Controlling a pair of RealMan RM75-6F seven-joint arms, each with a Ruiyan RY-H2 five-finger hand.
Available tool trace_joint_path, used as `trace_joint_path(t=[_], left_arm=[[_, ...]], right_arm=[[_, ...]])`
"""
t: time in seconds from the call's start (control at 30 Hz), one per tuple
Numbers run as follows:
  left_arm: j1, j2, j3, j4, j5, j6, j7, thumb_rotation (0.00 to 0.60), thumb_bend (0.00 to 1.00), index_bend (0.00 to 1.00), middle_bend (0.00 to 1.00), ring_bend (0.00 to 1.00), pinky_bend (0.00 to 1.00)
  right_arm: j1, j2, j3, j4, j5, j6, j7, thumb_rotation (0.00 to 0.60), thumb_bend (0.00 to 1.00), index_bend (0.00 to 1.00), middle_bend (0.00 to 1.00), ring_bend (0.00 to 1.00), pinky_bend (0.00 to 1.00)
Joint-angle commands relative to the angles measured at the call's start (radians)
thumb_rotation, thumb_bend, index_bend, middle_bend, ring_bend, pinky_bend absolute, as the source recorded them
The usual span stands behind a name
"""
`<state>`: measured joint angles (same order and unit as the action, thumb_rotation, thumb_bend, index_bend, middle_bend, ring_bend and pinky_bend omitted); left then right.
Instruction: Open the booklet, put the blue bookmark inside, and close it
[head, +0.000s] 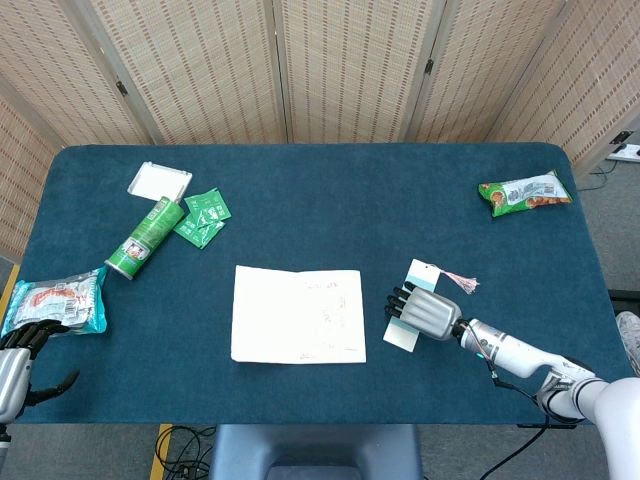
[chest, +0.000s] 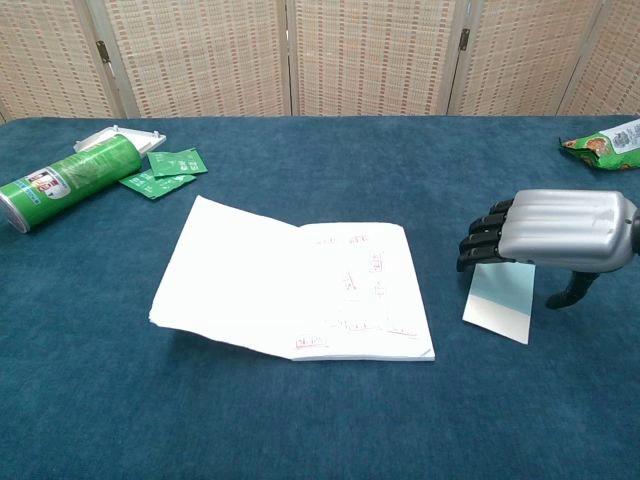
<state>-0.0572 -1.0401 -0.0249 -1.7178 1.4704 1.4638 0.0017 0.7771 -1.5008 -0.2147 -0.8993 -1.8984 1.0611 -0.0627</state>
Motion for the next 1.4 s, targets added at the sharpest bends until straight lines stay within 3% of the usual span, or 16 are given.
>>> trace_joint_path(t=[0.03, 0.77, 1.07, 1.23, 1.4], left_arm=[[0.000, 0.000, 0.000, 0.001, 0.000, -0.001, 0.000, 0.600, 0.24, 0.32, 0.26, 0.21, 0.25], [-0.001, -0.004, 0.004, 0.011, 0.000, -0.005, -0.013, 0.600, 0.24, 0.32, 0.26, 0.21, 0.25], [-0.002, -0.002, 0.004, 0.014, 0.001, -0.006, -0.021, 0.600, 0.24, 0.32, 0.26, 0.21, 0.25], [-0.004, 0.001, 0.004, 0.010, 0.001, -0.008, -0.018, 0.600, 0.24, 0.32, 0.26, 0.21, 0.25], [-0.004, 0.003, 0.002, 0.004, 0.004, -0.003, -0.017, 0.600, 0.24, 0.32, 0.26, 0.21, 0.25]], right_arm=[[0.005, -0.003, -0.001, 0.003, -0.001, -0.006, 0.001, 0.600, 0.07, 0.23, 0.22, 0.20, 0.31], [-0.001, -0.024, -0.012, 0.033, 0.003, -0.004, 0.007, 0.600, 0.17, 0.41, 0.22, 0.20, 0.31], [-0.003, -0.015, 0.003, 0.022, -0.018, 0.085, 0.003, 0.600, 0.19, 0.43, 0.23, 0.20, 0.31], [0.038, 0.015, 0.017, -0.024, -0.069, 0.143, -0.043, 0.600, 0.19, 0.43, 0.23, 0.20, 0.30], [0.122, 0.047, 0.030, -0.095, -0.124, 0.129, -0.059, 0.600, 0.19, 0.43, 0.23, 0.20, 0.30]])
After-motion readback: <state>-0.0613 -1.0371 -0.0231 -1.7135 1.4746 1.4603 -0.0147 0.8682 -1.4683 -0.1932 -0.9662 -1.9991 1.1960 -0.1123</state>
